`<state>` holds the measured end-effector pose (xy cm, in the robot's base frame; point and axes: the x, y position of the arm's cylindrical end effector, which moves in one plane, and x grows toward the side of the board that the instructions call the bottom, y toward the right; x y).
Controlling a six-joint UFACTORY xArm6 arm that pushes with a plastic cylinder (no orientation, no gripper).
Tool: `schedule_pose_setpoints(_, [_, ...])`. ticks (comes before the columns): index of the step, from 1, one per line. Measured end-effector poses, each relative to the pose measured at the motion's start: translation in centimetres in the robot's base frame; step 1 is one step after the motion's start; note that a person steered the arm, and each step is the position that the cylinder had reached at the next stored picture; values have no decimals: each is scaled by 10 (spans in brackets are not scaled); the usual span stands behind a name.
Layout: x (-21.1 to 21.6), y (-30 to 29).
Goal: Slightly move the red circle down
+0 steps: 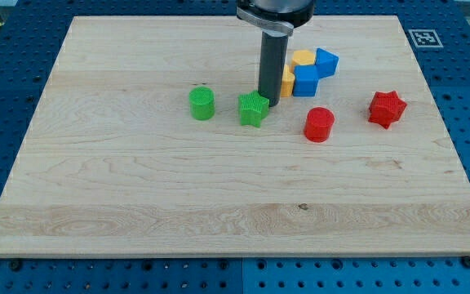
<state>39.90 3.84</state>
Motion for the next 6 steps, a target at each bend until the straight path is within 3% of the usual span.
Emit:
schedule_pose_setpoints(1, [0, -5])
schedule_pose_setpoints(3, [11, 49])
schedule_pose_setpoints(6, [53, 42])
